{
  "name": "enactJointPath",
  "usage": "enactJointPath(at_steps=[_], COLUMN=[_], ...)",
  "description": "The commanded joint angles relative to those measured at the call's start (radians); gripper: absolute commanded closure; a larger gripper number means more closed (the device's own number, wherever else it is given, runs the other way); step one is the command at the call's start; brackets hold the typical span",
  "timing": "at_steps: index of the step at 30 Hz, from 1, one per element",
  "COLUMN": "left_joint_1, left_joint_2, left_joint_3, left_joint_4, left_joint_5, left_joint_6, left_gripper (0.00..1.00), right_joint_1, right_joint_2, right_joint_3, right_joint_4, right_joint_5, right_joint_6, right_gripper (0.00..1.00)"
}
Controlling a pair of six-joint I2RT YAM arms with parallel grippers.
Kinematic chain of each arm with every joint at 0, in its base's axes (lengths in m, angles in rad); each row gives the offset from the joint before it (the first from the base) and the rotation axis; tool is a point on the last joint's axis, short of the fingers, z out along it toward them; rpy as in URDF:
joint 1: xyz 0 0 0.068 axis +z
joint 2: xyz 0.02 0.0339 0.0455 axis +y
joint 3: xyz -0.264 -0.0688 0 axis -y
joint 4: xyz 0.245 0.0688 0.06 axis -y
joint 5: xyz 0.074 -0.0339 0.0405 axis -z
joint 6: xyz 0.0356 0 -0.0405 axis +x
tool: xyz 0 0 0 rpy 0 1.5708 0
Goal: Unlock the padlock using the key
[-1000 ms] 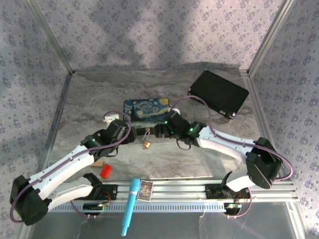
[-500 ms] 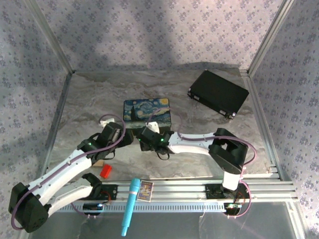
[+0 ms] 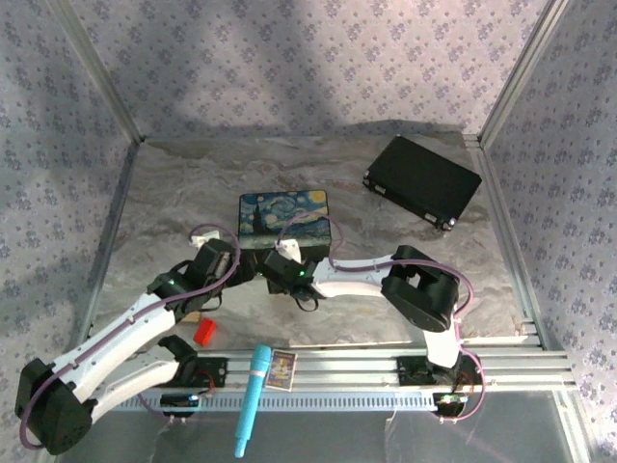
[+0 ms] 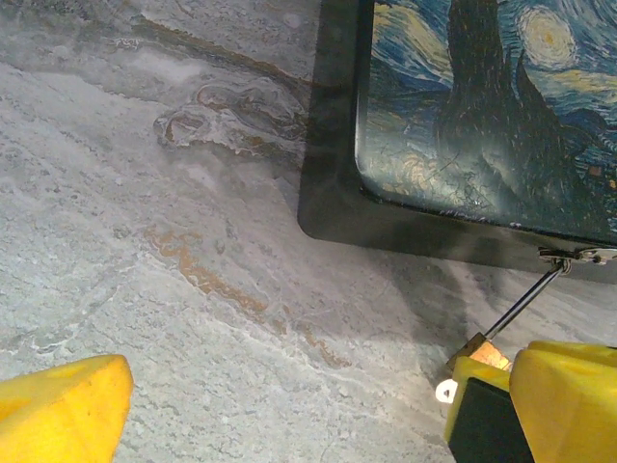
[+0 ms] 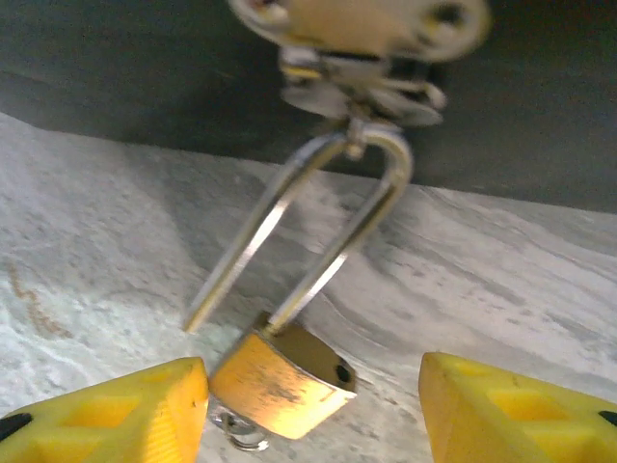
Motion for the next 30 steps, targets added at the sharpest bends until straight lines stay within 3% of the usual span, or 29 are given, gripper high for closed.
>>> enactJointPath(at_steps=[1,6,17,22,25,30], left_joint_1=[0.008,0.007,0.008,0.008,0.006,-0.021], left_joint_2=[-0.007,-0.009,-0.012,0.002,0.021,0.093], left_joint_3=[-0.004,-0.005,0.000,0.032,0.054,0.121], left_joint_4=[0.007,0.004,0.003,-0.002,0.011,0.059], left_joint_5=[0.003,0.001,-0.006,-0.035,-0.051,-0.033], left_joint_6=[-0.005,-0.009,-0.001,0.053,0.136,0.412], left_gripper=[0.00,0.00,0.00,0.00,0.00,0.00], right_joint_1=[0.013,0.017,0.038,0.032,0.024,-0.003], right_joint_2=[0.020,0.054,0.084,0.046,0.009,-0.038], right_joint_3=[0.033,0.064,0.086,0.025,-0.043,-0.129], right_joint_4=[0.000,-0.049,-0.148,-0.105,-0.046,0.067], right_joint_5=[0.038,0.062,0.128,0.134,0.127,0.057], right_joint_6=[0.013,0.026,0.030,0.018,0.005,-0.032], right_gripper=[0.38,0.36,0.52,0.60,0.62,0.64])
